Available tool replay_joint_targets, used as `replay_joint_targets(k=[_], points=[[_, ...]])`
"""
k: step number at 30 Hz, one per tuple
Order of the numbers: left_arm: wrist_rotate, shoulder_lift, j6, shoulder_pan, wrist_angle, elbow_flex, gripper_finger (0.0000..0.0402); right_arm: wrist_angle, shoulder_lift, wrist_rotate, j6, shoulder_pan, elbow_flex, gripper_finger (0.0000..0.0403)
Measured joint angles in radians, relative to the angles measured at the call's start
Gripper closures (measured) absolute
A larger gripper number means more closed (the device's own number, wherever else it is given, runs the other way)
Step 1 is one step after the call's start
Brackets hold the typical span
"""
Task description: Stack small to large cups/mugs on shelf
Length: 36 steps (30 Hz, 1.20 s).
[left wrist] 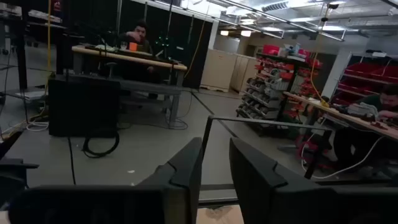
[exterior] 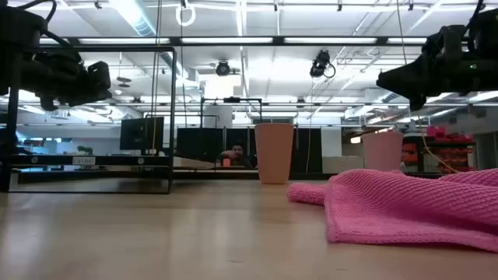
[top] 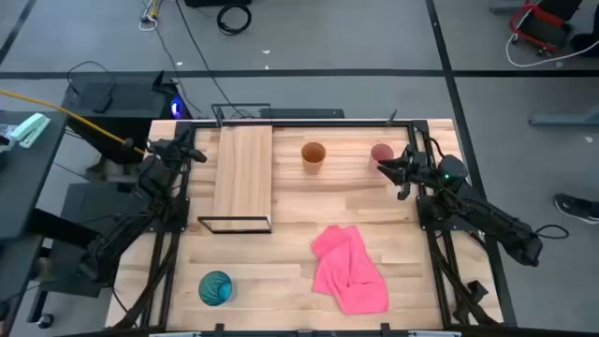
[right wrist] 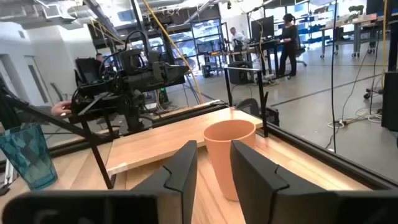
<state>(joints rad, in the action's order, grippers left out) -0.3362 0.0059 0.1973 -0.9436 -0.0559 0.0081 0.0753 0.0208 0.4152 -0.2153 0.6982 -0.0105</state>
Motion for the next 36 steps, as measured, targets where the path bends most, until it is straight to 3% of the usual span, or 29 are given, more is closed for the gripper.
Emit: replay_joint_targets(k=[36], points=[[0.0,0.0,0.0,0.0,0.0,0.0,0.0311,0.0,0.0,0.0,0.0,0.0,0.0,0.0299]])
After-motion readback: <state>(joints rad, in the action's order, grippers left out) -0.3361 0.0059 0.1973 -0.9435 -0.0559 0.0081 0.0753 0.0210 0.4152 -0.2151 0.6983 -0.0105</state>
